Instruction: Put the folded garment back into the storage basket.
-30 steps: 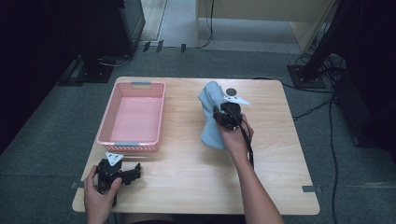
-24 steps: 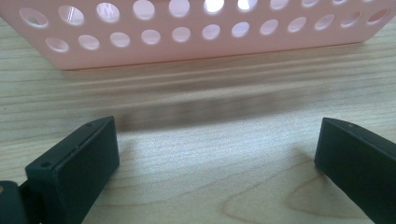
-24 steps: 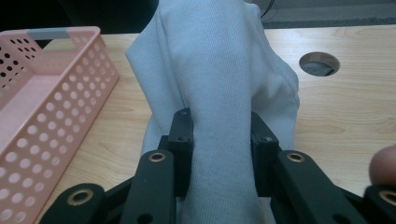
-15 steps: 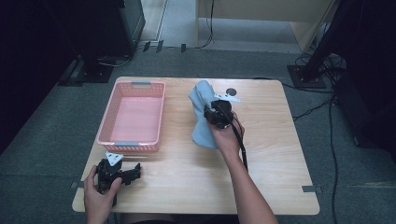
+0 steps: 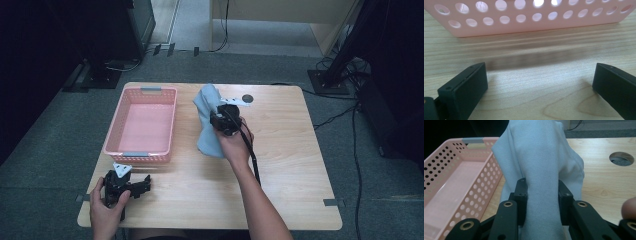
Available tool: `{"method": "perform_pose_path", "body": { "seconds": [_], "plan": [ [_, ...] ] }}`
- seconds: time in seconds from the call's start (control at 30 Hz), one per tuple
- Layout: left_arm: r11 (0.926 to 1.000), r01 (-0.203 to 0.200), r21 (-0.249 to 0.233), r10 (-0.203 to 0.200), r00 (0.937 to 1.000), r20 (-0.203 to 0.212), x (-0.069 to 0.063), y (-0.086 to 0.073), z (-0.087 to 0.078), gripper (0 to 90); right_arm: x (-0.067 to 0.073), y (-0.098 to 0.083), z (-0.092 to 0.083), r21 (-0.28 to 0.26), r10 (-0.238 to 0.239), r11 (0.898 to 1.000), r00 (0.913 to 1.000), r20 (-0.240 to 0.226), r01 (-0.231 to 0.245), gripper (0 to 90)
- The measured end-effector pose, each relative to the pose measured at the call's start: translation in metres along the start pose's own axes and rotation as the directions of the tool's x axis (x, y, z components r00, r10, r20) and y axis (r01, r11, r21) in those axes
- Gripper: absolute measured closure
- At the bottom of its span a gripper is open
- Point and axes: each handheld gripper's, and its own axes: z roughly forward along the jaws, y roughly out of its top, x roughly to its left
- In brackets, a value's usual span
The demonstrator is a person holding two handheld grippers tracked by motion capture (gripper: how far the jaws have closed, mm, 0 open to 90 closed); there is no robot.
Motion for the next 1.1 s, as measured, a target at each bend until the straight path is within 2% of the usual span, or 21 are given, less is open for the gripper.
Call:
{"method": "perform_pose_path", "body": {
  "seconds": [1.1],
  "plan": [
    [1.0, -0.002, 0.001, 0.002, 1.0, 0.0, 0.0, 0.0, 0.0, 0.0, 0.045, 0.019, 0.005, -0.003, -0.034, 0.999, 0.9984, -0.046, 0.034, 70.3]
  ]
}}
